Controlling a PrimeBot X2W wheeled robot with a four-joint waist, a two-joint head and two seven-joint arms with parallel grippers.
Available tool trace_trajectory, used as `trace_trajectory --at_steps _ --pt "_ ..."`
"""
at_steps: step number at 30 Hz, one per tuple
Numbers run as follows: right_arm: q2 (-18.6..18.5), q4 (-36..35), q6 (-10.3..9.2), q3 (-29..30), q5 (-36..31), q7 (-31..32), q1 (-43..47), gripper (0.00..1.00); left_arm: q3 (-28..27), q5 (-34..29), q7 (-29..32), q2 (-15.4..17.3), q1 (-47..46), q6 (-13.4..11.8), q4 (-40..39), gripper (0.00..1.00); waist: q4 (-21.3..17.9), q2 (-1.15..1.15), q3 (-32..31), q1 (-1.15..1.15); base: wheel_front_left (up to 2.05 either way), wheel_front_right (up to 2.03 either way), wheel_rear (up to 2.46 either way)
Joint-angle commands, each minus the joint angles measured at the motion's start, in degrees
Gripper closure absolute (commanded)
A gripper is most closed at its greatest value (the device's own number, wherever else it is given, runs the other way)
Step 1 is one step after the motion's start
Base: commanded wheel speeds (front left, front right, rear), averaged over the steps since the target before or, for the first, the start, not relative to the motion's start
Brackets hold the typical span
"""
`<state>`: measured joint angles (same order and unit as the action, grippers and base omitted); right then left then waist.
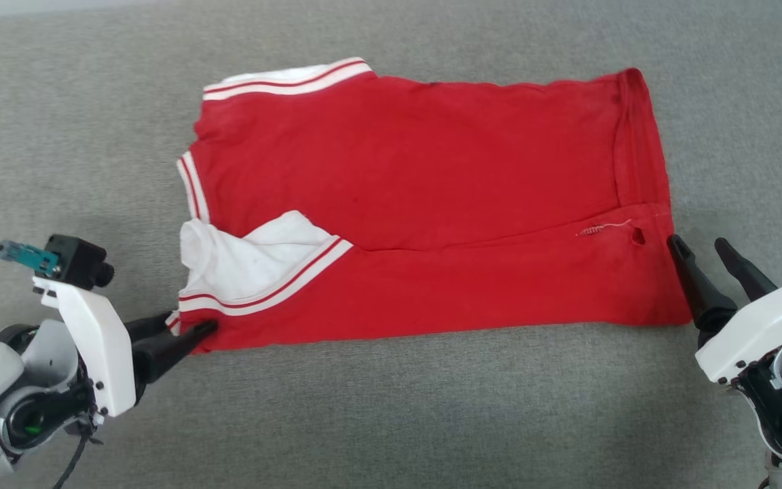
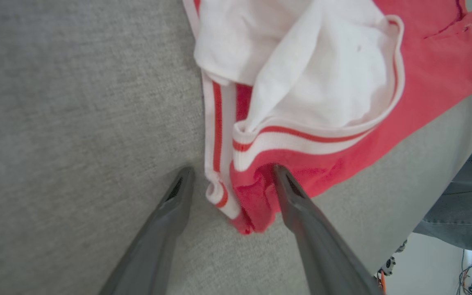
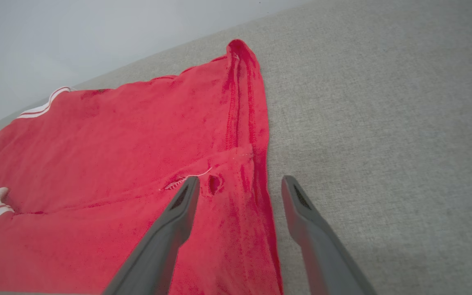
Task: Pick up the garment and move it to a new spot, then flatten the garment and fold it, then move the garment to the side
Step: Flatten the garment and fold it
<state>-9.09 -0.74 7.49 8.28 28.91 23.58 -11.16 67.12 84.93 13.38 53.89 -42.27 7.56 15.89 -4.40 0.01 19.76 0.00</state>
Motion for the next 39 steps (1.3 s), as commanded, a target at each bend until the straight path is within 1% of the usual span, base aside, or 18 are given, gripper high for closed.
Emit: trace_trajectory --at_steps 1,2,3,8,10,12,16,18,20,24,25,26,27,28,29,34,39 --pt "0.27 -0.17 0.00 0.11 -0.30 -0.44 -0.14 0.00 0.85 1.20 0.91 -2.31 0.18 -0.15 0.33 0.27 -0.91 -0.01 0.89 0.00 0.00 0.00 0.00" --pt "0.26 -0.16 0.00 0.11 -0.35 -0.48 -0.07 0.00 1.06 1.51 1.30 -2.36 0.24 -0.15 0.24 0.60 -1.09 -0.01 1.04 0.00 0.00 0.00 0.00" --pt "0.25 -0.21 0.00 0.12 -0.39 -0.48 -0.03 0.00 1.40 1.46 1.57 -2.36 0.33 -0.15 0.05 0.99 -1.21 -0.01 1.14 0.00 0.00 0.00 0.00" --pt "-0.74 -0.81 0.00 -0.40 -1.01 0.78 0.11 0.00 1.78 2.19 1.49 -2.29 0.49 -0.14 -0.99 1.00 -1.35 -0.01 1.31 0.00 0.00 0.00 0.00" --pt "-2.06 -1.26 0.00 -1.04 -1.82 2.57 0.08 0.00 1.70 2.10 0.97 -1.84 0.44 -0.14 -1.32 1.00 -1.14 -0.01 1.35 0.00 0.00 0.00 0.00" --pt "-3.84 -1.52 0.00 -2.40 -2.75 5.64 0.41 0.00 1.89 1.38 0.47 -1.76 0.20 -0.14 -1.65 1.00 -0.75 -0.01 1.37 0.00 0.00 0.00 0.00" --pt "-7.89 -1.36 0.00 -5.66 -4.31 13.78 0.22 0.00 2.30 0.60 -0.45 -2.08 -0.28 -0.14 -1.97 1.00 0.09 -0.01 1.49 0.00 0.00 0.00 0.00" --pt "-8.68 -0.65 -0.01 -6.37 -4.33 16.20 -1.46 0.00 2.36 0.51 -0.99 -2.35 -0.62 -0.14 -2.16 1.00 0.47 -0.01 1.69 0.00 0.00 0.00 0.00" --pt "-10.06 0.85 -0.01 -7.81 -5.85 19.05 -1.92 0.00 2.46 0.19 -1.39 -2.77 -0.98 -0.14 -2.22 1.00 1.03 -0.01 1.85 0.00 0.00 0.00 0.00" --pt "-10.55 4.49 0.00 -10.31 -6.00 22.69 -3.07 0.00 2.61 -0.08 -2.82 -3.47 -1.51 -0.14 -1.74 1.00 1.84 -0.01 2.04 0.00 0.00 0.00 0.00" --pt "-10.88 5.31 0.00 -11.21 -6.10 23.21 -3.11 0.08 2.82 -0.45 -3.16 -3.61 -1.65 -0.15 -1.54 1.00 2.09 -0.01 2.01 0.00 0.00 0.00 0.00" --pt "-11.15 5.98 0.00 -11.91 -5.97 23.53 -2.98 0.46 2.89 -0.53 -3.51 -3.93 -1.81 -0.15 -1.44 1.00 2.37 -0.01 1.92 0.00 0.00 0.00 0.00" --pt "-11.09 6.51 0.00 -12.14 -5.42 23.40 -2.86 0.70 2.97 -0.41 -3.90 -4.34 -1.81 -0.14 -1.41 1.00 2.63 -0.01 1.74 0.00 0.00 0.00 0.00" --pt "-10.82 6.81 0.00 -12.16 -4.87 23.05 -2.75 0.89 3.04 -0.30 -4.40 -4.63 -1.71 -0.14 -1.49 1.00 2.83 -0.01 1.51 0.00 0.00 0.00 0.00" --pt "-10.69 6.92 0.00 -12.13 -4.41 22.71 -2.68 1.00 3.03 -0.16 -4.99 -4.75 -1.51 -0.14 -1.55 1.00 2.95 -0.01 1.29 0.00 0.00 0.00 0.00" --pt "-11.04 6.47 -0.01 -10.53 -3.92 19.90 -1.46 1.00 3.37 -0.02 -7.83 -3.53 0.19 -0.14 -2.38 1.00 3.48 -0.01 -0.73 0.00 0.00 0.00 0.00" --pt "-12.28 3.90 -0.01 -8.96 -3.10 19.44 1.24 1.00 4.06 -0.31 -10.44 -0.64 3.11 -0.14 -5.36 1.00 3.95 -0.01 -2.96 0.00 0.00 0.00 0.00"
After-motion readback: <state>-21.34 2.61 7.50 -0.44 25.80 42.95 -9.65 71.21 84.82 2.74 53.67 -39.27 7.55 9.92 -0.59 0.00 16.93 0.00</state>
